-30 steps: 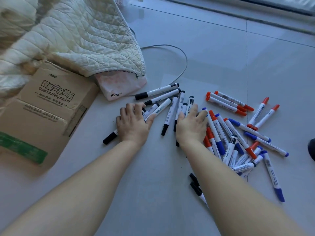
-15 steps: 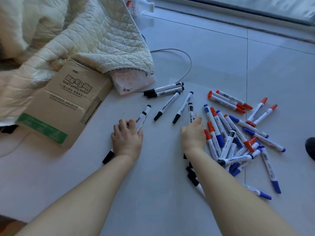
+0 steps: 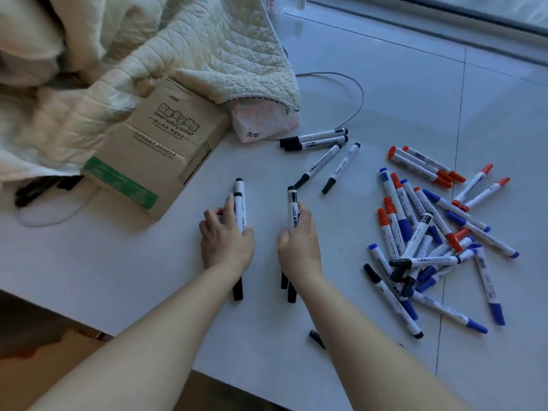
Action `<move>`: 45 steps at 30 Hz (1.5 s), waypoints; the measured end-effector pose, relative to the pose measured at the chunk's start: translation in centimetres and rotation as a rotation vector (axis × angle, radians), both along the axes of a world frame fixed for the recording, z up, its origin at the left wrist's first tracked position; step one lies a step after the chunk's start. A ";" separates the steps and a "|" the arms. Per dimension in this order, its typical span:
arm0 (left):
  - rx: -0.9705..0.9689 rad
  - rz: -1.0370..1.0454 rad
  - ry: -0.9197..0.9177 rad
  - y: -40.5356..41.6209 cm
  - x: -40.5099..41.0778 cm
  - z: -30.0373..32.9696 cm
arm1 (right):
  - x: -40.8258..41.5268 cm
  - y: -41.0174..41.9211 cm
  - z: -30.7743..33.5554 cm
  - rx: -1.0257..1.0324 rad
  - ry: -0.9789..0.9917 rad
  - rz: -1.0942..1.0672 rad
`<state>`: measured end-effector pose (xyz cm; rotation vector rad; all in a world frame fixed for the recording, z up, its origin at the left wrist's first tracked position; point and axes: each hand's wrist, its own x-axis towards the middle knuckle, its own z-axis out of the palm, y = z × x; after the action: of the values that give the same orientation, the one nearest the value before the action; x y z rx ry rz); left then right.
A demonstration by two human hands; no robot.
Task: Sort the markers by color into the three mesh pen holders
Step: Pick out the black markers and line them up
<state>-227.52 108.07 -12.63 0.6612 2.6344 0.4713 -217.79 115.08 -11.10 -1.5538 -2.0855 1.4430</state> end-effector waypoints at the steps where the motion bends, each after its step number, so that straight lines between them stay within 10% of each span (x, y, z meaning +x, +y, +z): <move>1: -0.020 -0.039 0.033 -0.3 -0.5 -0.2 | -0.3 -0.4 -0.3 0.015 -0.005 -0.008; 18: 0.073 -0.388 0.156 -3.2 -4.0 -1.3 | -4.0 -3.8 -1.4 0.253 -0.096 -0.049; 30: 0.259 -0.744 0.098 -3.2 7.5 3.1 | 17.9 -8.8 0.7 0.577 -0.312 0.123; 38: 0.070 -1.627 0.162 -10.5 13.2 0.8 | 19.4 -7.8 -0.8 0.614 -0.429 0.121; 45: 0.041 -1.175 0.110 -7.1 13.9 0.3 | 19.7 -6.7 -1.3 0.489 -0.369 0.039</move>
<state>-213.60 100.98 -12.33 2.0352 1.8338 0.1108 -198.06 108.33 -12.43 -1.6575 -2.4319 0.6010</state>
